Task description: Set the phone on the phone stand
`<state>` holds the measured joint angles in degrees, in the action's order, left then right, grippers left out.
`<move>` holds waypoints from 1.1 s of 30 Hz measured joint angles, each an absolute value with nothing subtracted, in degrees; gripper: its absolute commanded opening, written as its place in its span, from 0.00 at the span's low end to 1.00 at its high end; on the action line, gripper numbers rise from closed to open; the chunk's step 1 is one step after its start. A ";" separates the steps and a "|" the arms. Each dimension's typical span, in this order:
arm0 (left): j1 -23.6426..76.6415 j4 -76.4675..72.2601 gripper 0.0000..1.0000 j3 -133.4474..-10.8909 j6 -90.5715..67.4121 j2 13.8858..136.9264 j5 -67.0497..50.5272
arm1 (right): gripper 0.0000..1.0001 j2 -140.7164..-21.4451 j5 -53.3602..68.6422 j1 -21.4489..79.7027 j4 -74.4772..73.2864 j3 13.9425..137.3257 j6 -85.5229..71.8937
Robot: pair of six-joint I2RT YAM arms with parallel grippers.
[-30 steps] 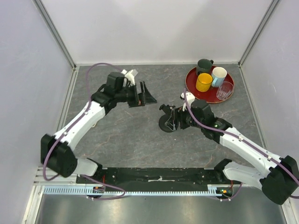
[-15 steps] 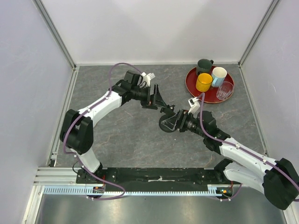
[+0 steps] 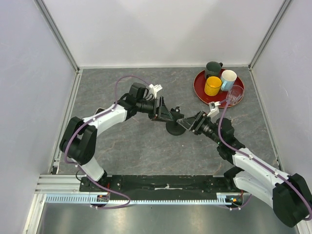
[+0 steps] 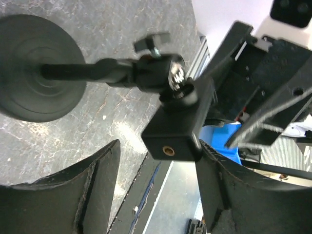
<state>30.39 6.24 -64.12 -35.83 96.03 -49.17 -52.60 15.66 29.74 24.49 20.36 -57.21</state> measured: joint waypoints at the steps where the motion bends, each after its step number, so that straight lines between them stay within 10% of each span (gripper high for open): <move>1: 30.52 4.38 0.63 -62.87 -36.86 95.37 -49.32 | 0.67 -52.69 16.40 28.53 25.34 20.01 -57.82; 8: 31.48 -3.09 0.57 -57.60 -41.63 94.56 -49.58 | 0.77 -53.34 20.21 24.14 29.47 18.65 -61.21; 16: 31.90 -5.74 0.94 -54.22 -45.15 91.18 -48.51 | 0.93 -54.41 23.53 21.45 30.48 18.61 -63.31; 33: 31.97 -6.44 0.81 -59.75 -50.02 93.30 -45.52 | 0.77 -64.88 27.05 17.98 44.10 18.00 -75.13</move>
<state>31.97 -6.44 -59.75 -50.02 93.30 -45.52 -64.88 27.05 17.98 44.10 18.00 -75.13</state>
